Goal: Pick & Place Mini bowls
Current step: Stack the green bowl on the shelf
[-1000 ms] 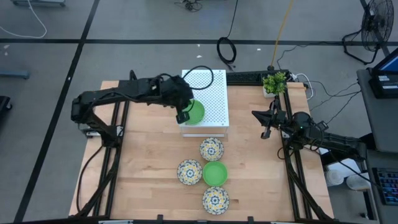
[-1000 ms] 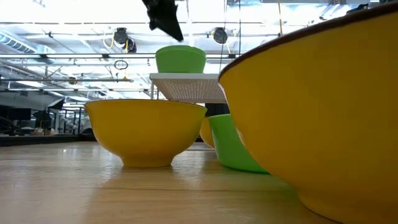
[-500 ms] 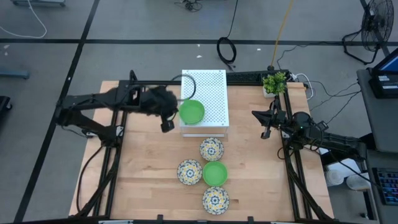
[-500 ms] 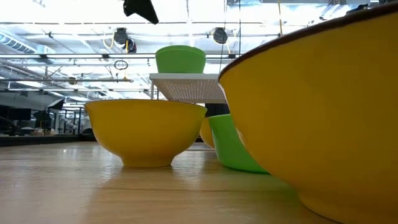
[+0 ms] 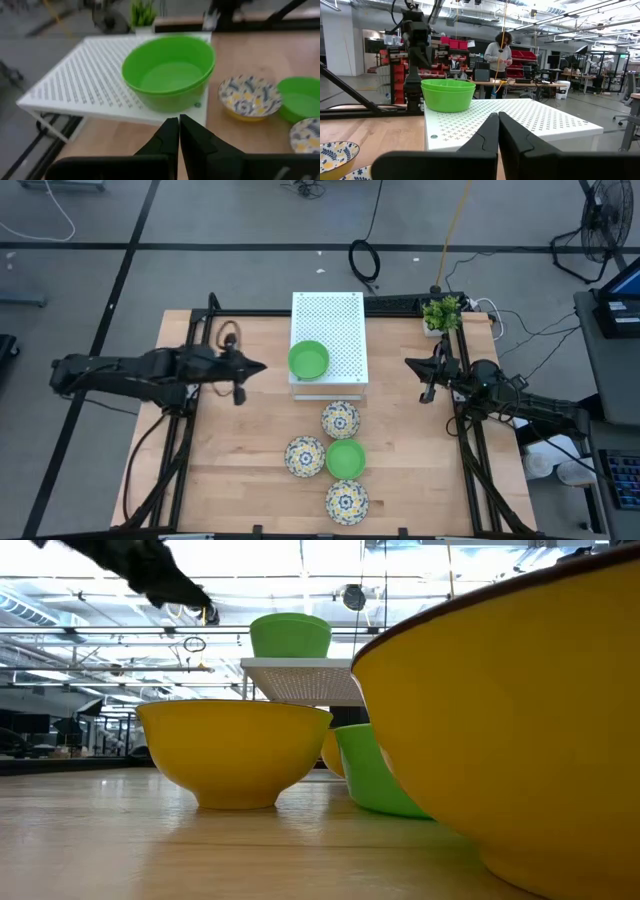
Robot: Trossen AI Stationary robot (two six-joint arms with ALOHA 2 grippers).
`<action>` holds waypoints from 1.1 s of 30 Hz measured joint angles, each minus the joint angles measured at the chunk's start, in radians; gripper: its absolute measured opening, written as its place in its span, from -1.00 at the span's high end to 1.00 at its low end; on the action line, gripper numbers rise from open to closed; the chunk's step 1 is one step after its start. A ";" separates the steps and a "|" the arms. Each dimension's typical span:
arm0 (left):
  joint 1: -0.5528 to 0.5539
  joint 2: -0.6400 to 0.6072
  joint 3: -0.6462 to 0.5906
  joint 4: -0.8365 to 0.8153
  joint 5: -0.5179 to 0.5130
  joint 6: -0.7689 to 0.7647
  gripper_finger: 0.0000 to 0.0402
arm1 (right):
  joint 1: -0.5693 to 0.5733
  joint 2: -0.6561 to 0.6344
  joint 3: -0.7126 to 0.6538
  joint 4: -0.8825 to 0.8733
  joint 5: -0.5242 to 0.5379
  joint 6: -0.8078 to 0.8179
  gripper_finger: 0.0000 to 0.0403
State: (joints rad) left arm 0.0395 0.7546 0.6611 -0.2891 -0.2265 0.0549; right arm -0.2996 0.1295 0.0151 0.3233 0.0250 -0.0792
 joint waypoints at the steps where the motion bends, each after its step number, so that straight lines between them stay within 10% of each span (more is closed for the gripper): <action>1: 0.000 -0.039 -0.016 0.004 0.007 0.005 0.89 | 0.000 0.000 0.000 0.000 0.000 0.000 1.00; 24: -0.010 -0.259 -0.146 0.188 0.101 0.000 0.89 | 0.000 0.000 0.000 0.007 -0.001 0.018 1.00; 29: -0.046 -0.267 -0.234 0.179 0.141 -0.031 0.89 | 0.000 0.000 0.000 0.033 -0.001 0.579 1.00; 33: -0.057 -0.274 -0.274 0.187 0.090 -0.050 0.89 | 0.000 0.001 0.000 0.049 0.028 0.703 1.00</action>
State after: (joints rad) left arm -0.0179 0.4811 0.3875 -0.1018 -0.1366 0.0051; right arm -0.2996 0.1303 0.0151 0.3722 0.0526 0.6235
